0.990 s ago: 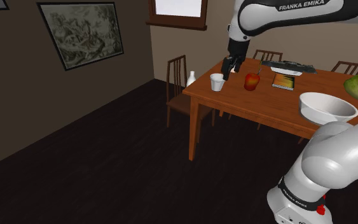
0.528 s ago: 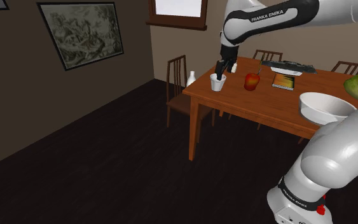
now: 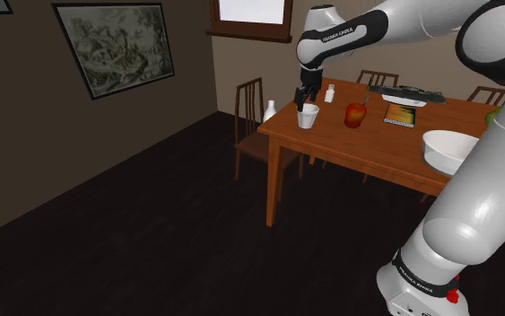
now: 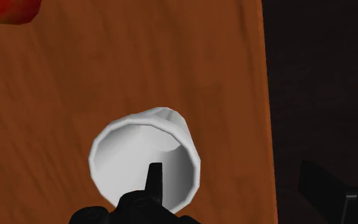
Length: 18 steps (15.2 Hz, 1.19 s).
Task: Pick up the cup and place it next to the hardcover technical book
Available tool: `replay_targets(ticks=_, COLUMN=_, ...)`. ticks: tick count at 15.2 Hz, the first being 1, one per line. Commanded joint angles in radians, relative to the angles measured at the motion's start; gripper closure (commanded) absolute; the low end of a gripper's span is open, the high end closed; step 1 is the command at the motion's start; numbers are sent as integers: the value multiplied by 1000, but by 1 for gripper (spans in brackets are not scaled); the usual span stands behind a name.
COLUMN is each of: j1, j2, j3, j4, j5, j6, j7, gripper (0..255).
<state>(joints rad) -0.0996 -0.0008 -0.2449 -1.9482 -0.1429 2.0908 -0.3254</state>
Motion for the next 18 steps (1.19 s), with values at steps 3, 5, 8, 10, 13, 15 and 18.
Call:
replay_targets(ticks=3, j1=-14, j2=98, j3=-11, j4=73, j5=23, j6=30, j7=-35, gripper=0)
replay_targets(ticks=5, j1=-17, j2=110, j3=-12, j4=60, j5=26, j6=54, j7=-36, gripper=0)
replay_targets(ticks=8, j1=-20, j2=128, j3=-14, j4=43, j5=30, j6=89, j7=-39, gripper=0)
replay_targets(ticks=10, j1=-22, j2=139, j3=-15, j4=35, j5=32, j6=108, j7=-40, gripper=0)
replay_targets(ticks=13, j1=-22, j2=139, j3=-15, j4=35, j5=32, j6=108, j7=-41, gripper=0)
replay_targets(ticks=15, j1=-22, j2=139, j3=-15, j4=35, j5=32, j6=108, j7=-41, gripper=0)
replay_targets(ticks=18, j1=-22, j2=139, j3=-15, j4=35, j5=32, j6=108, j7=-41, gripper=255)
